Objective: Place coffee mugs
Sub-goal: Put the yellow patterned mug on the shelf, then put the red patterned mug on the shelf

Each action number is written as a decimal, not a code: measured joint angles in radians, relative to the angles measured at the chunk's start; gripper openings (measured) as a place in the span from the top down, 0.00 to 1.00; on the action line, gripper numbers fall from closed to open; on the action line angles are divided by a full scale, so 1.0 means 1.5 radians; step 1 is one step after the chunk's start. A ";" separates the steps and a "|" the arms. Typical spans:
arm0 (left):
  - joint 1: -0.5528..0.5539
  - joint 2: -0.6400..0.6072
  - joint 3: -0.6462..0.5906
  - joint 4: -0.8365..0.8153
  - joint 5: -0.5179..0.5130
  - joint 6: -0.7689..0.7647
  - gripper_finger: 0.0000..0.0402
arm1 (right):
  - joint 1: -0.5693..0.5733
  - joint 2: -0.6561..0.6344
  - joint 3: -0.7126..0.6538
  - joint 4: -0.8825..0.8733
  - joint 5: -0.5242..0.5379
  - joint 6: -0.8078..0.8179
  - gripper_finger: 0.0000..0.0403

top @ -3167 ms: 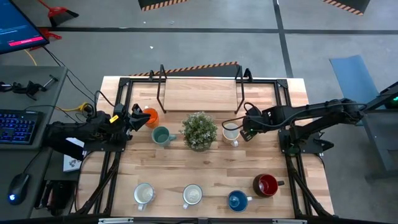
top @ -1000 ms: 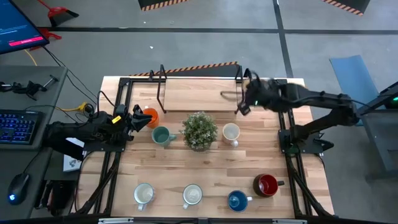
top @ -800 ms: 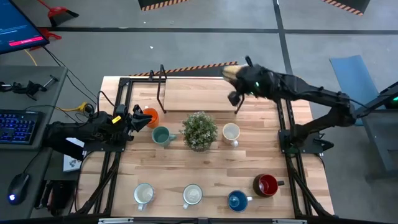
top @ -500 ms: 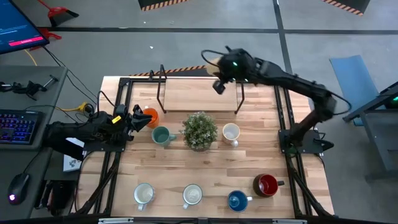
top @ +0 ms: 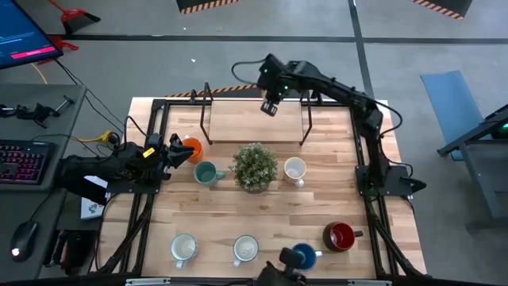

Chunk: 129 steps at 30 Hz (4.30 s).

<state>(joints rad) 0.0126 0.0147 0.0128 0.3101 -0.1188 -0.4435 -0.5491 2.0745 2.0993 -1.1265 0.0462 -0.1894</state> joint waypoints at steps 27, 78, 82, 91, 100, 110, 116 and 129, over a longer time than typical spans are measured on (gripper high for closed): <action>0.000 0.000 0.000 0.000 0.000 0.000 0.81 | -0.062 -0.002 -0.115 -0.074 -0.049 0.038 1.00; 0.000 0.000 0.000 0.000 0.000 0.000 0.81 | -0.075 0.005 -0.115 -0.095 -0.052 0.039 0.73; 0.000 0.000 0.000 0.000 0.000 0.000 0.81 | -0.075 0.005 -0.110 -0.105 -0.052 0.039 0.69; 0.000 0.000 0.000 0.000 0.000 0.000 0.81 | -0.075 0.005 -0.011 -0.201 -0.032 0.073 0.69; 0.000 0.000 0.000 0.000 0.000 0.001 0.81 | -0.052 -0.004 0.118 -0.293 -0.100 0.124 0.69; 0.000 0.000 0.000 -0.004 0.000 0.001 0.81 | 0.064 -0.087 0.137 -0.297 -0.182 0.084 0.69; 0.000 0.000 0.000 -0.006 0.000 0.001 0.81 | 0.142 -0.129 0.136 -0.297 -0.136 0.017 0.69; 0.000 0.000 0.000 -0.025 0.000 0.001 0.81 | 0.222 -0.362 -0.234 -0.251 -0.061 0.116 0.69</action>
<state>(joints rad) 0.0126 0.0149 0.0126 0.2725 -0.1184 -0.4427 -0.2158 1.5319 1.7477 -1.5033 -0.0455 -0.0152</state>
